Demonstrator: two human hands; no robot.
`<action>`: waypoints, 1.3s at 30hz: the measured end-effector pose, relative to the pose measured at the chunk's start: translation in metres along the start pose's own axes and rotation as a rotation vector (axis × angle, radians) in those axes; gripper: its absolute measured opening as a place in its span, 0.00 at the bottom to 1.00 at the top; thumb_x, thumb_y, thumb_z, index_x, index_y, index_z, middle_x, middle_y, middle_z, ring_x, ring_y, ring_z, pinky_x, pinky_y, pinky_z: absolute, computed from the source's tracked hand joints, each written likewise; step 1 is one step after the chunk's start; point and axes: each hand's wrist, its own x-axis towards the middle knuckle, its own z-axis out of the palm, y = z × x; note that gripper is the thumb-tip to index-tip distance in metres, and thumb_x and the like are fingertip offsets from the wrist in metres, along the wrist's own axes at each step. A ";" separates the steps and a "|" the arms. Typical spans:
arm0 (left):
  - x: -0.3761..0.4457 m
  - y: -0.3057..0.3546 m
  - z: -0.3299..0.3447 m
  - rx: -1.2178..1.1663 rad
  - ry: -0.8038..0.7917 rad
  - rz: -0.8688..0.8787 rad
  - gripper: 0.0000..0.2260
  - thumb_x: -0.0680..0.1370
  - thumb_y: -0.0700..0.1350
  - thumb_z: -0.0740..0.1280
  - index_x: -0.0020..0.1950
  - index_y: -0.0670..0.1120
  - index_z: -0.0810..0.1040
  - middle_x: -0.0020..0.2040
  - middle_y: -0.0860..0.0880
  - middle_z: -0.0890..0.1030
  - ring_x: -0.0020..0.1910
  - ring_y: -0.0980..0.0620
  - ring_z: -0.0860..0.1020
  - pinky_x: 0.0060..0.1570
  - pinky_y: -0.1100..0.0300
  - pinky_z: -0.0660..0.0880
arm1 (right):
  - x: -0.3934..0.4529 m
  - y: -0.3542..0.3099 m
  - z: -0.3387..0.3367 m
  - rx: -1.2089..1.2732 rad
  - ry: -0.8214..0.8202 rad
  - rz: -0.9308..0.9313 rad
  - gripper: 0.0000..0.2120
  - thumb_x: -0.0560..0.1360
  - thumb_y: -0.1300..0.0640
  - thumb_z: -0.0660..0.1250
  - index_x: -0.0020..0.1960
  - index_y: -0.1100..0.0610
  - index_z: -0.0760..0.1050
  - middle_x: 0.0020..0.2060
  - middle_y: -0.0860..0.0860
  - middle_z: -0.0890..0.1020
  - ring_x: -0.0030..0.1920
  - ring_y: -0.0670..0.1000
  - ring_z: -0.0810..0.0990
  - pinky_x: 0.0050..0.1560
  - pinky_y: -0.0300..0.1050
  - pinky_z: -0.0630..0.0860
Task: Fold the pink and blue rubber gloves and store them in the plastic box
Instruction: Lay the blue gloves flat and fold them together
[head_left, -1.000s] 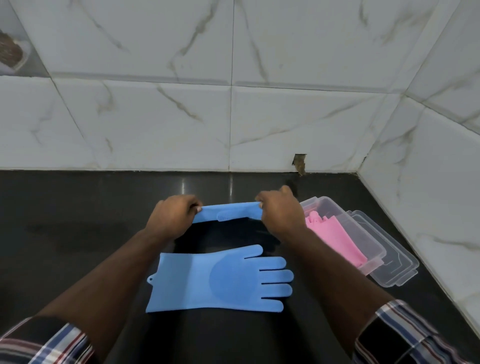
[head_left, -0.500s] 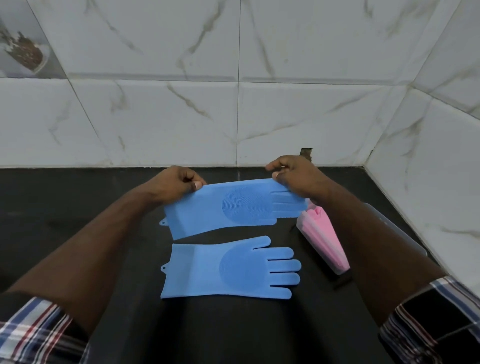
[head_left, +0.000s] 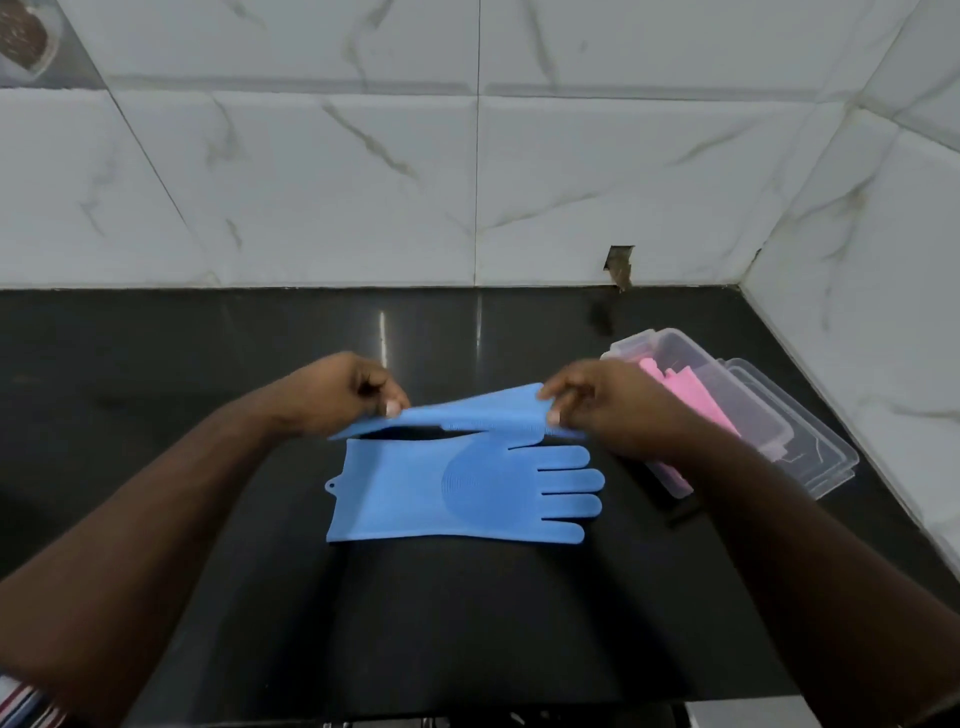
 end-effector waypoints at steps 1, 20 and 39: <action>-0.007 -0.006 0.010 0.003 -0.073 -0.028 0.04 0.76 0.45 0.73 0.48 0.53 0.86 0.46 0.61 0.86 0.49 0.63 0.82 0.53 0.67 0.75 | -0.009 0.008 0.010 -0.020 -0.076 0.043 0.07 0.73 0.56 0.74 0.51 0.52 0.83 0.41 0.46 0.86 0.44 0.46 0.84 0.47 0.37 0.79; -0.033 -0.032 0.140 0.340 0.263 0.154 0.08 0.77 0.51 0.67 0.53 0.53 0.84 0.50 0.55 0.83 0.50 0.50 0.79 0.50 0.52 0.76 | -0.018 0.035 0.096 -0.480 -0.186 -0.084 0.14 0.74 0.45 0.67 0.57 0.48 0.82 0.53 0.48 0.80 0.57 0.50 0.75 0.59 0.52 0.73; -0.053 -0.036 0.154 0.344 0.258 0.215 0.10 0.77 0.55 0.64 0.56 0.58 0.82 0.52 0.60 0.81 0.50 0.54 0.77 0.49 0.53 0.75 | -0.065 0.051 0.113 -0.595 -0.029 -0.233 0.14 0.78 0.52 0.59 0.58 0.52 0.80 0.50 0.50 0.79 0.49 0.54 0.75 0.46 0.49 0.70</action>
